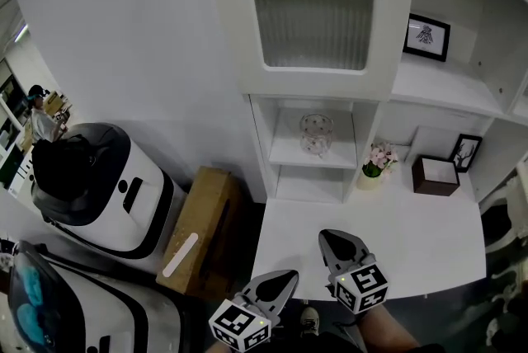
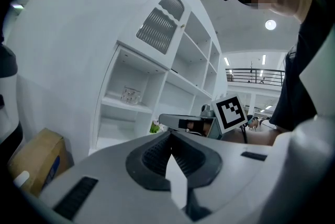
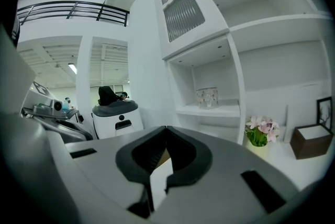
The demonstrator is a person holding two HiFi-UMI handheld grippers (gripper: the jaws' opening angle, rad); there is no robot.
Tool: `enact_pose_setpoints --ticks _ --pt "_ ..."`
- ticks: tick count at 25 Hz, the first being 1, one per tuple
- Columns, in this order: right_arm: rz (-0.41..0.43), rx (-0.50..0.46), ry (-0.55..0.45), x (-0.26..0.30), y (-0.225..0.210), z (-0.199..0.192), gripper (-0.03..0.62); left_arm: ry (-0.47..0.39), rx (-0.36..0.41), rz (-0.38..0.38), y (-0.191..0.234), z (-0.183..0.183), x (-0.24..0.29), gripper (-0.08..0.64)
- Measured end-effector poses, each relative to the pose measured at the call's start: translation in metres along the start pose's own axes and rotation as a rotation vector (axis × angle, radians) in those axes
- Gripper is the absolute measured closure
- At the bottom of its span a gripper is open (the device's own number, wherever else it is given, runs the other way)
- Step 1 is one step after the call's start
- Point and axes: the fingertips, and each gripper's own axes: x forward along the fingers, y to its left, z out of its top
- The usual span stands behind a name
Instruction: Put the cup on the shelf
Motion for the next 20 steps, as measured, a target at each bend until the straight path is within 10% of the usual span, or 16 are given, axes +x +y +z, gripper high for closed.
enact_pose_setpoints --ticks 20 --pt "-0.16 0.016 0.005 -0.048 0.117 -0.027 0.588 0.015 -0.002 -0.171 -0.005 -0.025 -0.106 0.555"
